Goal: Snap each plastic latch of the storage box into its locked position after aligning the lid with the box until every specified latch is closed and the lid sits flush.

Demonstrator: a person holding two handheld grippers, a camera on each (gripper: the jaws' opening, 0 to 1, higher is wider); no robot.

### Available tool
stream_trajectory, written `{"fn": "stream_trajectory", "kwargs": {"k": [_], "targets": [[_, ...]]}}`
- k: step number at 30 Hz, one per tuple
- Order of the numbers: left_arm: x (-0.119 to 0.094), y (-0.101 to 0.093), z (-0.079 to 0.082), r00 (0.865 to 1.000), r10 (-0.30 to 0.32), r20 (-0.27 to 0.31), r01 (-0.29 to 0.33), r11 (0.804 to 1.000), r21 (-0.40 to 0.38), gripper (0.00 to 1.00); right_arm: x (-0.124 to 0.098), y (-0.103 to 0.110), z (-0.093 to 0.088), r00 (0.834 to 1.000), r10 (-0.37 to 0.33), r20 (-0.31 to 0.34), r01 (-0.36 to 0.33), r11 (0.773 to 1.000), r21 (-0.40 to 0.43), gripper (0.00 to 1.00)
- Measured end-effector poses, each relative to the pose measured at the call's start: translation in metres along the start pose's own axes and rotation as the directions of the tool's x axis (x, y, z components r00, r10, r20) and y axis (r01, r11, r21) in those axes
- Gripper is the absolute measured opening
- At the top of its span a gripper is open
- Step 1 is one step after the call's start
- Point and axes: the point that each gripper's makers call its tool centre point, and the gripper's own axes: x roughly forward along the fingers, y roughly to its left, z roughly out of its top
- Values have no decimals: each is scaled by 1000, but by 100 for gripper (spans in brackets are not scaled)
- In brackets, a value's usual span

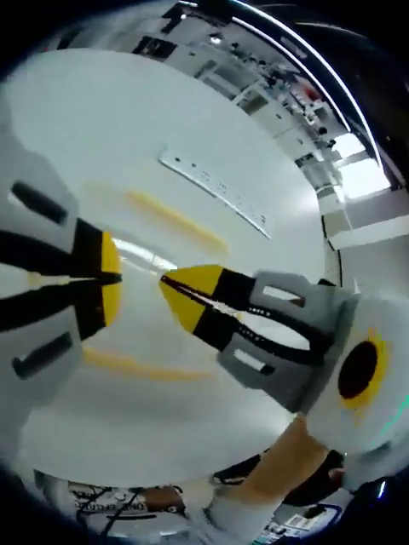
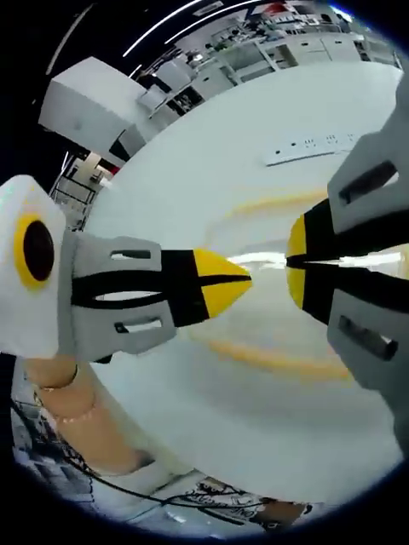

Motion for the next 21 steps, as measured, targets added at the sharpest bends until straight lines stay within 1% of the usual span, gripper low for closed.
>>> {"fn": "stream_trajectory", "kwargs": {"k": [2,3,5,7,9,10,13,14,16,20,21], "targets": [[0,0,0,1000,13,-13,-13,1000,6,0,-6,-22,8,997,-58,47,57,998,21,0],[0,1,0,1000,18,-19,-18,1000,5,0,-9,-31,10,996,-77,54,76,997,27,0],[-1,1,0,999,27,-31,-27,1000,11,0,-13,-42,10,996,-77,42,77,997,19,0],[-1,1,-1,999,32,-38,-31,999,12,0,-14,-50,4,998,-57,-3,57,998,-15,0],[-1,1,-1,998,34,-44,-33,999,11,0,-12,-62,-4,996,-73,-55,71,997,-32,0],[-2,2,-1,998,36,-48,-36,999,11,0,-9,-66,-6,995,-68,-69,66,997,-33,0],[-2,1,-1,997,49,-63,-47,999,24,0,3,-76,-13,992,-39,-116,34,998,-43,0],[-2,1,-1,996,54,-68,-52,998,29,0,9,-79,-17,990,-19,-140,13,999,-41,0],[-3,3,-1,995,60,-74,-59,998,24,0,20,-83,-22,986,-3,-169,-1,1000,-27,0],[-6,5,-1,996,57,-65,-57,998,11,0,40,-80,-33,969,74,-236,-78,997,-9,0],[-6,5,-1,997,55,-60,-55,998,4,0,45,-75,-34,964,109,-243,-115,993,-11,0]]}}
